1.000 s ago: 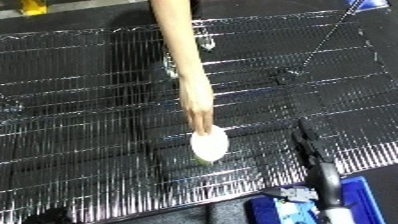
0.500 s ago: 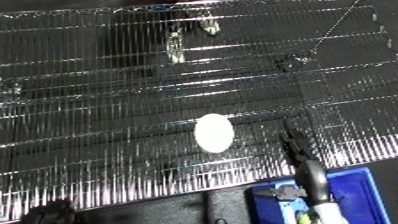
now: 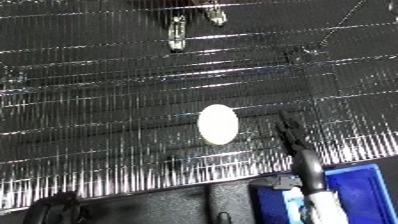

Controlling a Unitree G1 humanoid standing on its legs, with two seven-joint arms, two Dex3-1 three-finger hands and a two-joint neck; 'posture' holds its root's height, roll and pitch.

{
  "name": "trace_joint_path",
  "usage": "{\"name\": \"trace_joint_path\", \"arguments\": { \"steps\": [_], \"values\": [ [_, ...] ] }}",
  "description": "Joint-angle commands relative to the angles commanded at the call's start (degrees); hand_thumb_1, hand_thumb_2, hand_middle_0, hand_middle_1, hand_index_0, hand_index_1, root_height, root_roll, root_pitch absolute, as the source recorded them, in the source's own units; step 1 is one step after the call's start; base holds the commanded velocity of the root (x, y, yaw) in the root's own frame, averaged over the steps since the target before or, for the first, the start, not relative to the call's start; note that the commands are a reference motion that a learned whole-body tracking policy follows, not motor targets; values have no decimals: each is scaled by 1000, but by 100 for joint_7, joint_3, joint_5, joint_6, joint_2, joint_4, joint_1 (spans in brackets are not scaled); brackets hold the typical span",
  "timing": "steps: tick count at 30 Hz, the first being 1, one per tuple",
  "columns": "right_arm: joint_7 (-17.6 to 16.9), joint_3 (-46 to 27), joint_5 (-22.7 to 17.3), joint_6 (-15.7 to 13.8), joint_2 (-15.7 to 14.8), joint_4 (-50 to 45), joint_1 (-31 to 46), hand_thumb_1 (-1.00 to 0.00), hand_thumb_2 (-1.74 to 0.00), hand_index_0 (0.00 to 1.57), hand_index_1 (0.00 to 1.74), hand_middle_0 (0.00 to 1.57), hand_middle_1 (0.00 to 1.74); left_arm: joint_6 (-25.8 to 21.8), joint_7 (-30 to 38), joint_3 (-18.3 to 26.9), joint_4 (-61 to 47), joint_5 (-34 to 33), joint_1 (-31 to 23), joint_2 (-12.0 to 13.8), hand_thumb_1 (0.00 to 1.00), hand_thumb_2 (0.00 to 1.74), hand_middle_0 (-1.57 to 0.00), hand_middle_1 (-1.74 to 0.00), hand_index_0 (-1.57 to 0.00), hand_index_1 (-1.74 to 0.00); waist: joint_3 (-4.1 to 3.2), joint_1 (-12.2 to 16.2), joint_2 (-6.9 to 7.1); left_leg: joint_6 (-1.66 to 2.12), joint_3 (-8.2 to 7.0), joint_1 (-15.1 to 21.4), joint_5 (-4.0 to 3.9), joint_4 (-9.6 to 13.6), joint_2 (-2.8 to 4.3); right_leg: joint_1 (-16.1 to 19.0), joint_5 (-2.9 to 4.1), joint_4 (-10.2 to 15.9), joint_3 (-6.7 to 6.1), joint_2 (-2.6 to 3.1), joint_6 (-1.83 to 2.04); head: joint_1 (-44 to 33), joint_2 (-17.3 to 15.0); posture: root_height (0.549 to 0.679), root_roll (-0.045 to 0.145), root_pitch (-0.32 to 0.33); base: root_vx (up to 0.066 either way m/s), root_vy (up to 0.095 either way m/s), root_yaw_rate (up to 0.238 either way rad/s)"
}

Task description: Pick up the object and place it into the box

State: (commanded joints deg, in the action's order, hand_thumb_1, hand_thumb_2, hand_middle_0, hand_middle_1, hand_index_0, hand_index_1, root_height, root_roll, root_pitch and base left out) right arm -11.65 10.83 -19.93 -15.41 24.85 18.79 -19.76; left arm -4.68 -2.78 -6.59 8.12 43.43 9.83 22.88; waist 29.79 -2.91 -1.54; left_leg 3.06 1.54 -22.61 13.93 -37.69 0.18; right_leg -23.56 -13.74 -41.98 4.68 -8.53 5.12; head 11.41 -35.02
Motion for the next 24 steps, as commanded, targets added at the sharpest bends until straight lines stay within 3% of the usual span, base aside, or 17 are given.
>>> {"name": "trace_joint_path", "arguments": {
  "steps": [10,24],
  "values": [
    [28,64,4,98,52,53,-531,0,0,0,0,0,0,83,90,-87,4,26,132,-8,1000,1740,-1570,-1740,-1570,-1740,0,-56,-79,-21,-42,-315,42,-104,-15,-397,26,-160,-14,-56,11,145,76,642,47,31,4,31,53],
    [82,226,93,313,0,106,-1013,0,0,0,0,0,0,154,207,-199,-60,31,255,-34,1000,1740,-1570,-1740,-1570,-1740,0,-177,-118,-61,-38,-537,87,-126,-55,-673,32,-257,46,-118,7,327,134,639,45,65,7,19,68]
  ]
}}
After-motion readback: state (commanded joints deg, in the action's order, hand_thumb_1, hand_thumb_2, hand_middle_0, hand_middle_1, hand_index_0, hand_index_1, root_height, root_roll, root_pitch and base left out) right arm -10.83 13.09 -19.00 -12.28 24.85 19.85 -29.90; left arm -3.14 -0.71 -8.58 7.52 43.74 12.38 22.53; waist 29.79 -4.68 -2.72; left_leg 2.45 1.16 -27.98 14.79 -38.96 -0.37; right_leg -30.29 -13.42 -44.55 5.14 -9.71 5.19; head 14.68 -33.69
